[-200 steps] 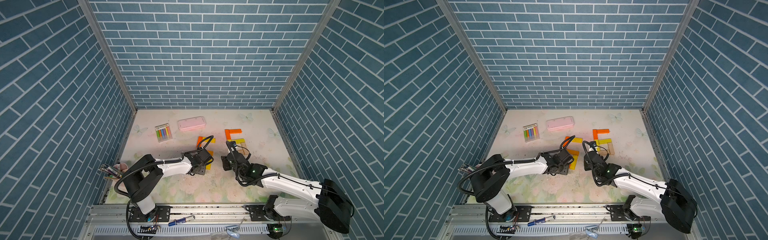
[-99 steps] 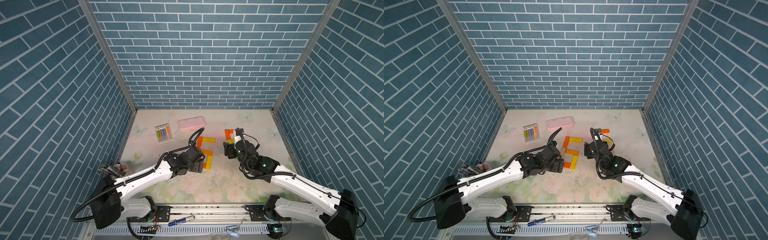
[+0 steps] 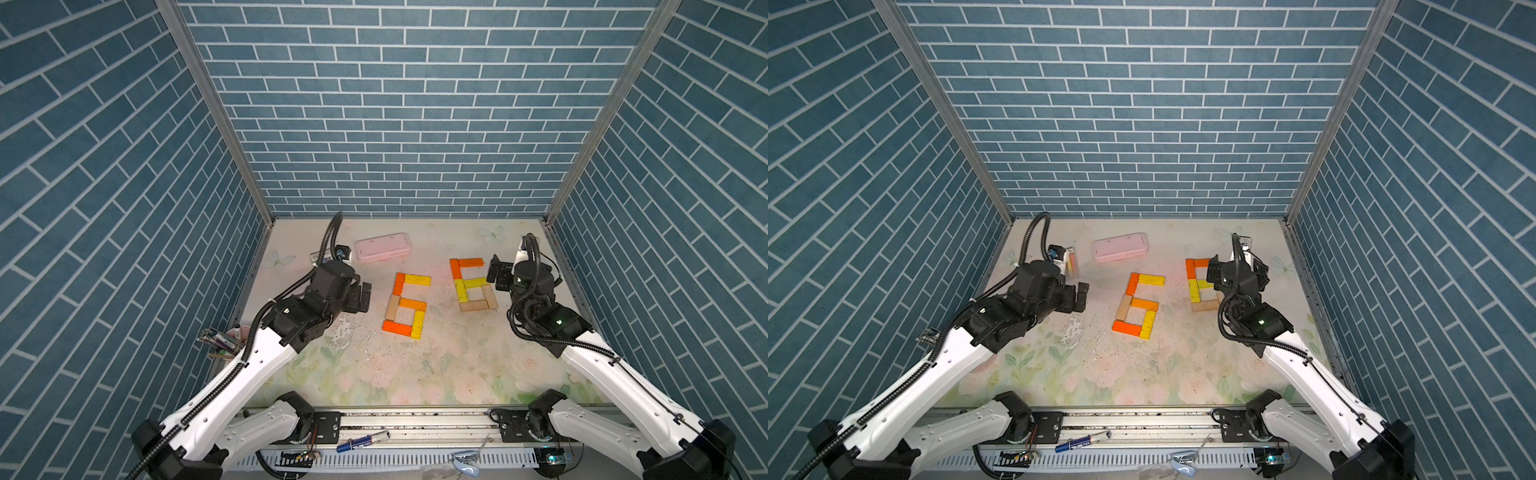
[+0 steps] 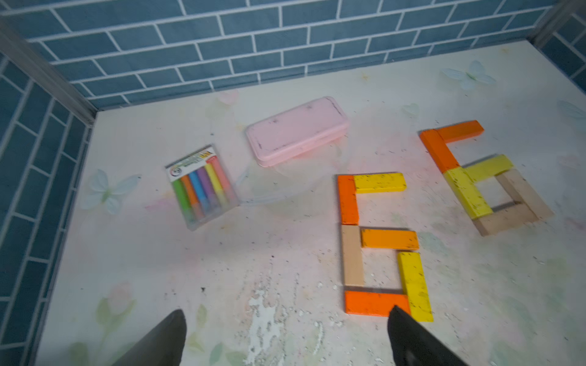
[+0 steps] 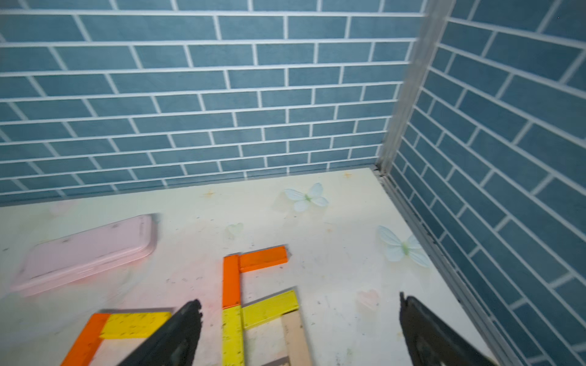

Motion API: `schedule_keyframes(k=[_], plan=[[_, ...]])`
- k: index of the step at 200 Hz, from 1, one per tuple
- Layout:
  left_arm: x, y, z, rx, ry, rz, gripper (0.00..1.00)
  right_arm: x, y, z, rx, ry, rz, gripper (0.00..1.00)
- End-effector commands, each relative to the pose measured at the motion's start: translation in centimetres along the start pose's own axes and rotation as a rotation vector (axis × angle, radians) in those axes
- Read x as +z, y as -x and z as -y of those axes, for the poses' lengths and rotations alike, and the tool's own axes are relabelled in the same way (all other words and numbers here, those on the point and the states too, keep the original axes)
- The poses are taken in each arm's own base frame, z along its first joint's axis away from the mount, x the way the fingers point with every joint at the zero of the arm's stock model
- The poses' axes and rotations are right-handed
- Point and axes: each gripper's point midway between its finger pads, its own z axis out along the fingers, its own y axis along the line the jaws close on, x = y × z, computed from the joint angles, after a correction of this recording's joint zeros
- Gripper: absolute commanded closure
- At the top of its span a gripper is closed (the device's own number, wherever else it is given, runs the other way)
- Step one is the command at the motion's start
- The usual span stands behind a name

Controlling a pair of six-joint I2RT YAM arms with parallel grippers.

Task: Assemble the number 6 with building blocks
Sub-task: Adjust the building block at the center of the board, then reset both arms

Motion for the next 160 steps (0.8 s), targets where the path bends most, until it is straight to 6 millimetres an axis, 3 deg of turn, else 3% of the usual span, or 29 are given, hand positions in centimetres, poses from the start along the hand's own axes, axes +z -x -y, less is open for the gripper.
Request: schedule_keyframes(k=[1, 30, 55, 79, 114, 143, 160], plan=[[1.4, 1.9, -1.8, 0.037, -0.010, 0.136, 0.01, 1.2, -1.8, 3.6, -0.005, -0.114, -0.007, 0.02], [6.6, 0.1, -5.2, 0.050, 0.063, 0.096, 0.01, 4.3, -7.1, 8.8, 0.081, -0.256, -0.068, 0.02], [10.9, -3.0, -6.0, 0.080, 0.075, -0.005, 0.01, 6.2, -11.0, 10.7, 0.040, -0.321, -0.123, 0.02], [13.4, -6.2, -7.0, 0.099, 0.100, -0.024, 0.01, 7.4, -11.8, 10.7, 0.016, -0.285, -0.113, 0.02], [14.8, -7.7, -10.6, -0.015, 0.142, 0.004, 0.01, 9.0, -14.7, 10.9, 0.016, -0.239, -0.141, 0.02], [16.1, -8.7, -12.5, -0.060, 0.149, 0.017, 0.01, 9.8, -14.2, 10.8, 0.015, -0.226, -0.095, 0.02], [16.4, -8.2, -13.8, -0.089, 0.169, 0.042, 0.01, 10.8, -13.9, 10.7, -0.001, -0.217, -0.102, 0.02]])
